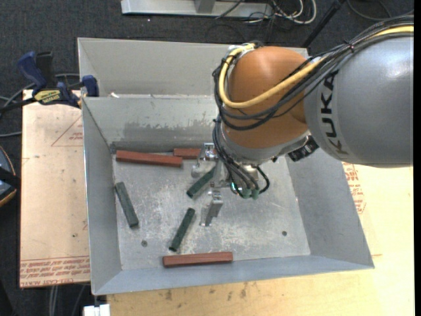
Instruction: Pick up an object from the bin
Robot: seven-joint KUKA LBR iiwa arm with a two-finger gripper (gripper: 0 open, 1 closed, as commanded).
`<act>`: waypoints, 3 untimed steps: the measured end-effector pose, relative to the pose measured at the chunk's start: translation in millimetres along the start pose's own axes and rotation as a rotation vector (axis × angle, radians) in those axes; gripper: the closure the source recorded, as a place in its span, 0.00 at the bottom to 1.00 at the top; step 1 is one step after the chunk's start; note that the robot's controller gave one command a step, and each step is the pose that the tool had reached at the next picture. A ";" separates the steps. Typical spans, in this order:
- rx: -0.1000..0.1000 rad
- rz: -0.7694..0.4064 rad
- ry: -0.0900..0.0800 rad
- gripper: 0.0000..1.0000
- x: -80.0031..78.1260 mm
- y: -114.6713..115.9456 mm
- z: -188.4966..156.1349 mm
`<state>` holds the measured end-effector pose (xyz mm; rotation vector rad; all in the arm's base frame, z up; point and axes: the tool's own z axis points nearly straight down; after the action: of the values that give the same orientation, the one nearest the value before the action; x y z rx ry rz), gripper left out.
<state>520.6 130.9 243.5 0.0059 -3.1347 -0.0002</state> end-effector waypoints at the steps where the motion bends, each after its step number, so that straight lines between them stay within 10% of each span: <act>1: -0.001 0.003 -0.007 0.00 -1.6 -0.7 -3.7; 3: 0.000 -0.247 -0.008 0.00 13.8 9.7 93.6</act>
Offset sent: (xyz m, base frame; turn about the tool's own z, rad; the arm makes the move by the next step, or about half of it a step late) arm -0.0068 0.0088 -0.1011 -0.0753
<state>506.1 140.6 150.0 0.3928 -3.1181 -0.0013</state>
